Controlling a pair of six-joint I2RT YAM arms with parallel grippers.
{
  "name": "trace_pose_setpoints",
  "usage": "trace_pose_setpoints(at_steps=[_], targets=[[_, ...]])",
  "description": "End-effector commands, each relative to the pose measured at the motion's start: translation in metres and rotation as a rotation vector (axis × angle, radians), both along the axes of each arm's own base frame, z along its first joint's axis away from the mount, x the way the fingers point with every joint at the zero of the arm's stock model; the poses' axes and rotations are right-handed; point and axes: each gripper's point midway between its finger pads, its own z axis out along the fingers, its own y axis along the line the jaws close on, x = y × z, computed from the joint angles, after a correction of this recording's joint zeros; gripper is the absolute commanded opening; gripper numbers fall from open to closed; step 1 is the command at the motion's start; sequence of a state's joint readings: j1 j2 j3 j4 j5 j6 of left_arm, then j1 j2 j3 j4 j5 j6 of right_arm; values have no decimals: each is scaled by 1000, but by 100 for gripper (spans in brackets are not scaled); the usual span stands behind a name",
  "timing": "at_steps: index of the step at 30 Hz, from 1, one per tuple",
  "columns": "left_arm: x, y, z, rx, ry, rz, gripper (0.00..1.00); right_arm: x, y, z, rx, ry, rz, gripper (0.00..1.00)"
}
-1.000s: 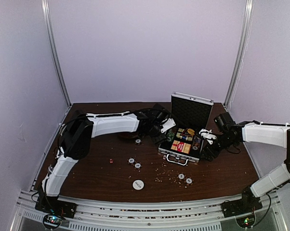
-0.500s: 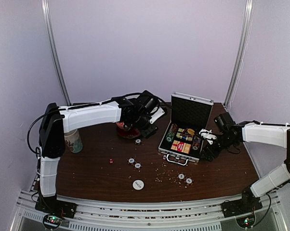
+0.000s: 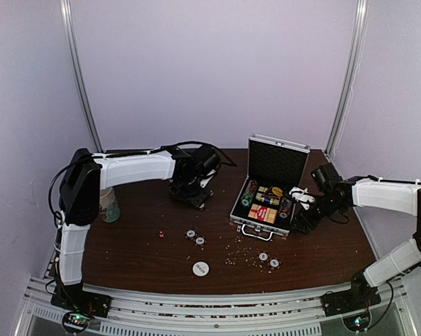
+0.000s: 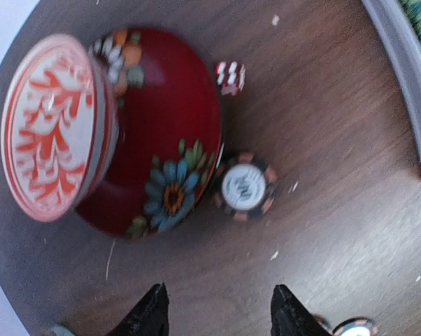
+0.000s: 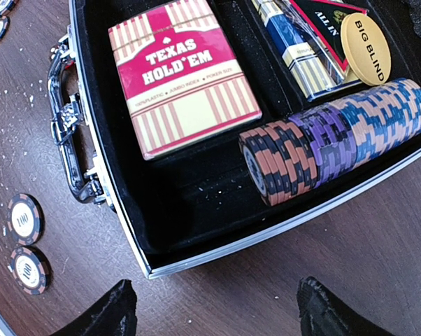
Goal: Pack up texas hold em set
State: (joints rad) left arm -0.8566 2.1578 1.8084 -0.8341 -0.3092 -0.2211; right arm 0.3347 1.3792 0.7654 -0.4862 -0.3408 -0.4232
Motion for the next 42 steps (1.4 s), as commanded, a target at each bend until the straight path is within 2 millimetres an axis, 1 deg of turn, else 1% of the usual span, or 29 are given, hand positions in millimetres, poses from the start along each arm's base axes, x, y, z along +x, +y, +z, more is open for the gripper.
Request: trace_pose_setpoints(at_steps=[1, 3, 6, 8, 10, 13, 16, 20, 24, 29, 33, 38, 42], targets=[[-30, 65, 9, 43, 76, 196, 52, 2, 0, 7, 10, -14, 8, 80], [-46, 82, 4, 16, 143, 236, 52, 1, 0, 7, 10, -11, 9, 80], [-68, 99, -9, -8, 236, 274, 54, 1, 0, 7, 11, -13, 8, 80], [-75, 106, -14, -17, 269, 294, 56, 1, 0, 7, 11, -14, 9, 80], [-79, 109, -20, -36, 305, 302, 57, 1, 1, 8, 12, -14, 10, 80], [-82, 112, -32, -45, 342, 310, 55, 1, 1, 8, 14, -13, 13, 80], [-83, 111, -40, -55, 369, 309, 50, 1, 1, 8, 14, -15, 13, 80], [-90, 108, -51, -58, 421, 299, 44, 1, 1, 9, 15, -17, 13, 80], [-96, 110, -57, -52, 447, 297, 43, 1, 1, 8, 14, -14, 13, 80], [-102, 117, -71, -13, 469, 305, 41, 0, 1, 8, 14, -13, 15, 80], [-100, 120, -73, 8, 454, 313, 38, 0, 1, 7, 14, -12, 16, 80], [-98, 120, -74, 11, 451, 308, 29, 0, 1, 7, 14, -10, 15, 80], [-94, 119, -73, 12, 438, 302, 28, 0, 1, 7, 14, -11, 15, 80]])
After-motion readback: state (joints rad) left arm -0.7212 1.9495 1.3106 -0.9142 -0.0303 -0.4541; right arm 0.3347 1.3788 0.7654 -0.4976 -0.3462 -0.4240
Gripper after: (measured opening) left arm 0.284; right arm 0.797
